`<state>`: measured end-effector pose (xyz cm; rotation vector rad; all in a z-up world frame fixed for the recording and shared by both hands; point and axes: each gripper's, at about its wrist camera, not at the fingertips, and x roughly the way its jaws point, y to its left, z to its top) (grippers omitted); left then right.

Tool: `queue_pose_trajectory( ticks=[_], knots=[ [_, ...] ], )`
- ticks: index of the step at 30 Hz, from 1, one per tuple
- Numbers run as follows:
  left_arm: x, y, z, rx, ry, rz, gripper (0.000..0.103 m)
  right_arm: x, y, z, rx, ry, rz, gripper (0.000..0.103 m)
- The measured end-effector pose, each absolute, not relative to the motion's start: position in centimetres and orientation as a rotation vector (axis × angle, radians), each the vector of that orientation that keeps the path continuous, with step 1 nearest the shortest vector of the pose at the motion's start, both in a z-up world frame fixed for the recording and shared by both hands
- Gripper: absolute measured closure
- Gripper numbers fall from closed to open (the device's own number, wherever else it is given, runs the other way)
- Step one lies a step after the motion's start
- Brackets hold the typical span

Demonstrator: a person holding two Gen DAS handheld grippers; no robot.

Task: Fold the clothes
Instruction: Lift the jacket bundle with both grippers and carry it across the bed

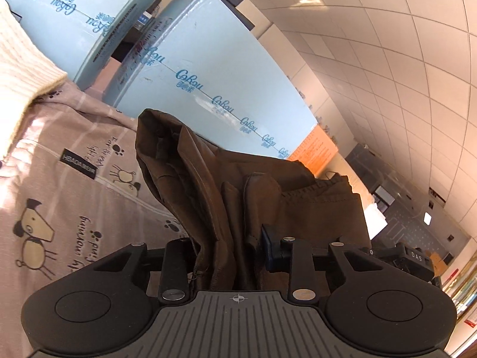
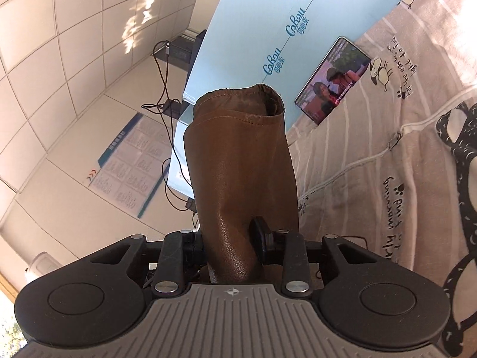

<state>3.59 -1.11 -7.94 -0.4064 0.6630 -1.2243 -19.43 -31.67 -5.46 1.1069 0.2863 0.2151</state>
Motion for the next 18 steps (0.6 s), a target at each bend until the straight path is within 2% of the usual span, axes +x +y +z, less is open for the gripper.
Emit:
queue_pose_trajectory(
  ticks=[9, 18],
  knots=[
    [3.6, 8.6, -7.4, -0.507, 0.501, -1.004, 0.073, -11.1, -25.0, -3.6, 1.123, 0.419, 0.387, 0.075],
    [5.4, 15.0, -2.8, -0.443, 0.257, -0.843, 0.073, -4.1, -17.5, 1.4, 1.009, 0.381, 0.581, 0.075]
  ],
)
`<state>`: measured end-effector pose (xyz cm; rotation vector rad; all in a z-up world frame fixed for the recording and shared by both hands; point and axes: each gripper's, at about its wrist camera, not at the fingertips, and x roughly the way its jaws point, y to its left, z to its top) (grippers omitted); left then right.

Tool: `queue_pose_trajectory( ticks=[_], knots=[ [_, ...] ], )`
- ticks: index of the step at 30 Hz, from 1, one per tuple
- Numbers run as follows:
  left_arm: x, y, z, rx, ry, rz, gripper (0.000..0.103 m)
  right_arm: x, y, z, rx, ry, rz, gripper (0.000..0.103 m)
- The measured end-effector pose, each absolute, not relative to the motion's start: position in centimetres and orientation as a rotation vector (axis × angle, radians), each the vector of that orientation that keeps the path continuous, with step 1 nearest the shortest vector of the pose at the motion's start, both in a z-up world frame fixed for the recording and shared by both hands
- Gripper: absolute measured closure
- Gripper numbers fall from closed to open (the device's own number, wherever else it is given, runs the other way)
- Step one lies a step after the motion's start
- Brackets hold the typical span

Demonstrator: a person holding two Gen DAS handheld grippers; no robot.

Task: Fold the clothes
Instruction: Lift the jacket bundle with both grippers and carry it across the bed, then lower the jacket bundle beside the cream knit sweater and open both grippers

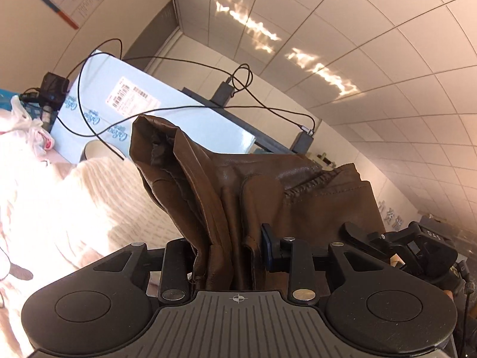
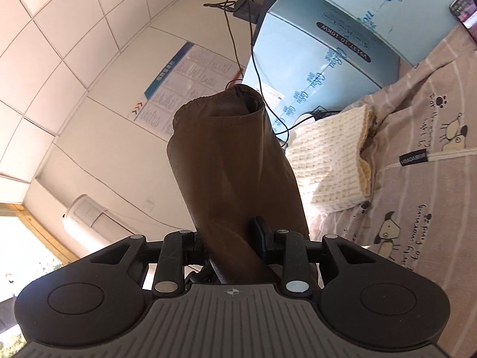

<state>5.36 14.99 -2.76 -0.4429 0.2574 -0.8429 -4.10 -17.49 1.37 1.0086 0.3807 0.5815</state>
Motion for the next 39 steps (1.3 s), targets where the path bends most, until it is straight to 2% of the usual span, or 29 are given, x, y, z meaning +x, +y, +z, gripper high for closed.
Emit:
queue_pose_trajectory(
  ticks=[7, 14, 19, 25, 26, 28, 29, 30, 32, 36, 39],
  knots=[
    [11.0, 16.2, 0.3, -0.425, 0.208, -0.727, 0.073, 4.0, -14.8, 2.3, 1.033, 0.342, 0.627, 0.075],
    [16.3, 14.5, 1.3, -0.415, 0.257, -0.643, 0.073, 10.5, -13.7, 1.1, 1.034, 0.359, 0.588, 0.075],
    [19.2, 12.2, 0.6, -0.33, 0.27, -0.613, 0.073, 12.8, -13.7, 0.0, 1.027, 0.345, 0.543, 0.075],
    [21.9, 10.6, -3.1, -0.322, 0.323, -0.549, 0.072, 15.7, -14.8, -4.0, 0.937, 0.397, 0.419, 0.075],
    [22.0, 10.5, -3.4, -0.298, 0.307, -0.531, 0.07, 15.9, -14.9, -4.5, 0.906, 0.396, 0.385, 0.075],
    [21.8, 10.8, -3.6, -0.273, 0.263, -0.496, 0.057, 16.0, -15.3, -5.6, 0.816, 0.398, 0.312, 0.075],
    [21.6, 11.2, -3.6, -0.276, 0.254, -0.476, 0.044, 16.2, -15.4, -6.1, 0.796, 0.402, 0.288, 0.075],
    [21.4, 11.5, -3.5, -0.278, 0.246, -0.447, 0.025, 16.3, -15.3, -6.6, 0.771, 0.403, 0.265, 0.075],
    [20.7, 12.4, -3.0, -0.281, 0.235, -0.364, 0.01, 16.4, -15.2, -7.4, 0.72, 0.404, 0.22, 0.07],
    [18.5, 13.3, -2.5, -0.254, 0.239, -0.327, 0.0, 15.9, -14.1, -7.3, 0.587, 0.395, 0.169, 0.063],
    [18.3, 11.7, -3.2, -0.103, 0.285, -0.325, 0.0, 15.9, -13.3, -7.5, 0.509, 0.396, 0.124, 0.056]
  ],
)
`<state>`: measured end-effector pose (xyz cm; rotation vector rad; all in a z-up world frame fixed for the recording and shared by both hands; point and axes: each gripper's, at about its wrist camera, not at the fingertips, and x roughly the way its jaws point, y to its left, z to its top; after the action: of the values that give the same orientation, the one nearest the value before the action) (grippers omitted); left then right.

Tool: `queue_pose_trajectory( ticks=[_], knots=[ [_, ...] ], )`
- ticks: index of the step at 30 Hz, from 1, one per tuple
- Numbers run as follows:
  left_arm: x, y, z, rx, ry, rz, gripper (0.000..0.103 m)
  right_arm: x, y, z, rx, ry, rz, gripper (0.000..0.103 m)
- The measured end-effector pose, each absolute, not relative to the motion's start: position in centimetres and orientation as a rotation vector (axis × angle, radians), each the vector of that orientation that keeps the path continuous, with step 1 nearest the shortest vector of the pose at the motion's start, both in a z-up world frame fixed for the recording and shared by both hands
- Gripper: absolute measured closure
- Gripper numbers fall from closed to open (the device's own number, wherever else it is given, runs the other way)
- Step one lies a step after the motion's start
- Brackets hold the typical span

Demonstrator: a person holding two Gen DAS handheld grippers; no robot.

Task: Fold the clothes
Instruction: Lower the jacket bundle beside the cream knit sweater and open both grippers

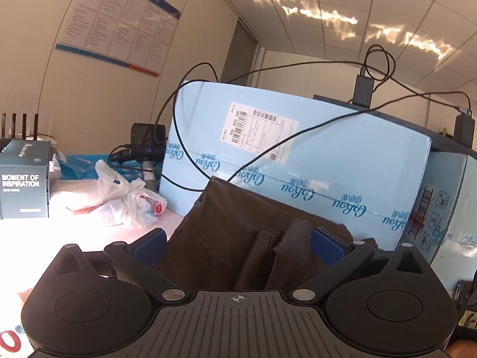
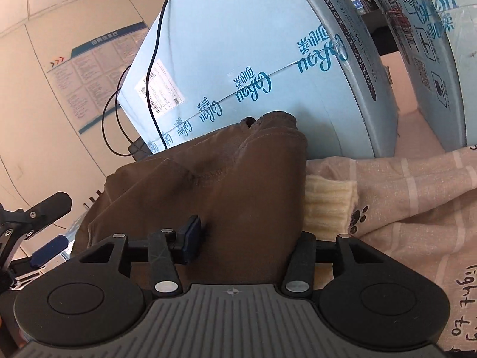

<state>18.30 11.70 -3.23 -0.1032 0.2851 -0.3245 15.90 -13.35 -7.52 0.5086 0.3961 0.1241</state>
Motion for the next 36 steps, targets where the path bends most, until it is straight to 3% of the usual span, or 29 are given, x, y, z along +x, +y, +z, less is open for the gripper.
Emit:
queue_pose_trajectory(
  ticks=[5, 12, 14, 15, 22, 27, 36],
  knots=[
    [19.3, 8.4, -5.8, 0.158, 0.347, -0.259, 0.0, 16.5, -13.8, -8.2, 0.518, 0.416, 0.123, 0.053],
    [19.9, 8.3, -7.0, 0.159, 0.371, -0.244, 0.0, 16.3, -12.8, -7.5, 0.451, 0.4, 0.107, 0.04],
    [19.9, 8.3, -7.0, 0.151, 0.371, -0.244, 0.0, 15.0, -12.0, -6.5, 0.436, 0.368, 0.045, 0.012],
    [19.9, 8.4, -7.0, 0.144, 0.372, -0.247, 0.0, 14.2, -11.7, -6.0, 0.427, 0.334, 0.033, 0.01],
    [21.1, 11.9, -6.9, -0.076, 0.363, -0.345, 0.0, 10.1, -11.6, -3.2, 0.354, 0.318, 0.061, 0.0],
    [19.5, 15.5, -6.0, -0.325, 0.164, -0.211, 0.0, 6.5, -12.5, -2.6, 0.241, 0.337, 0.012, 0.0],
    [12.0, 15.5, -4.4, -0.331, 0.173, 0.0, 0.0, 3.2, -15.0, -2.2, 0.219, 0.361, 0.028, 0.0]
  ],
)
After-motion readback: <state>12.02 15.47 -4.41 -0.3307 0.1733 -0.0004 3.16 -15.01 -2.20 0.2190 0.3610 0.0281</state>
